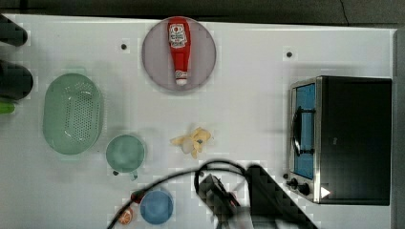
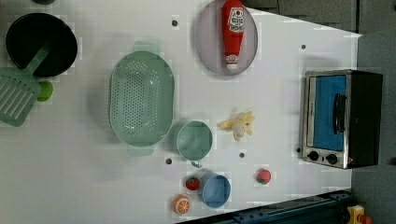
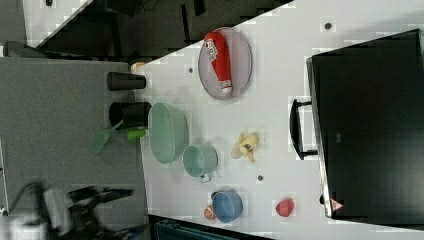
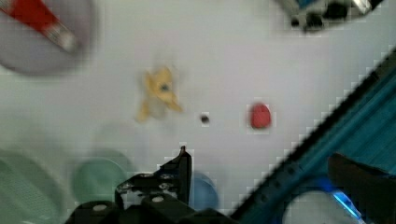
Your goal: Pick banana from table and place on oven.
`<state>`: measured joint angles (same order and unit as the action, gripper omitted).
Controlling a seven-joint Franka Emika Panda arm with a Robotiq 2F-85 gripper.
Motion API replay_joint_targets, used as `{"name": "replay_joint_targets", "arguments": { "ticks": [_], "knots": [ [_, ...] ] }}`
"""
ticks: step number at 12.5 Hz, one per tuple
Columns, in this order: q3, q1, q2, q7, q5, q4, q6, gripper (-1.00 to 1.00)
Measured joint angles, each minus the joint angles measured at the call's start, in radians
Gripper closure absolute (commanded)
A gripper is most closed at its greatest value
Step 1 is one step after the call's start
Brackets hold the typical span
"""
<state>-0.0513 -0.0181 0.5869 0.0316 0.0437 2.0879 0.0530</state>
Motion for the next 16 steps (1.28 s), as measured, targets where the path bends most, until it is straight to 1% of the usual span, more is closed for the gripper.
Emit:
{"name": "replay_joint_targets", "arguments": {
  "ticks": [2,3,5,6,8,11,13,16],
  "knots": [
    [0.002,-0.001,0.034,-0.004,-0.026,-0.047,-0.008,-1.00],
    [0.011,-0.002,0.028,-0.006,-0.022,-0.047,-0.016,-1.00],
    [0.015,-0.005,-0.019,-0.007,-0.021,0.002,-0.108,-1.00],
    [0.022,-0.008,-0.062,-0.009,-0.023,0.033,-0.155,-1.00],
    [0.046,-0.004,-0.174,-0.009,-0.006,0.111,-0.311,-1.00],
    [0.077,-0.008,-0.381,-0.010,-0.001,0.174,-0.480,-1.00],
    [0.077,-0.002,-0.456,-0.010,-0.017,0.242,-0.541,-1.00],
    [0.077,-0.001,-0.593,-0.012,-0.026,0.256,-0.670,-1.00]
  ]
}}
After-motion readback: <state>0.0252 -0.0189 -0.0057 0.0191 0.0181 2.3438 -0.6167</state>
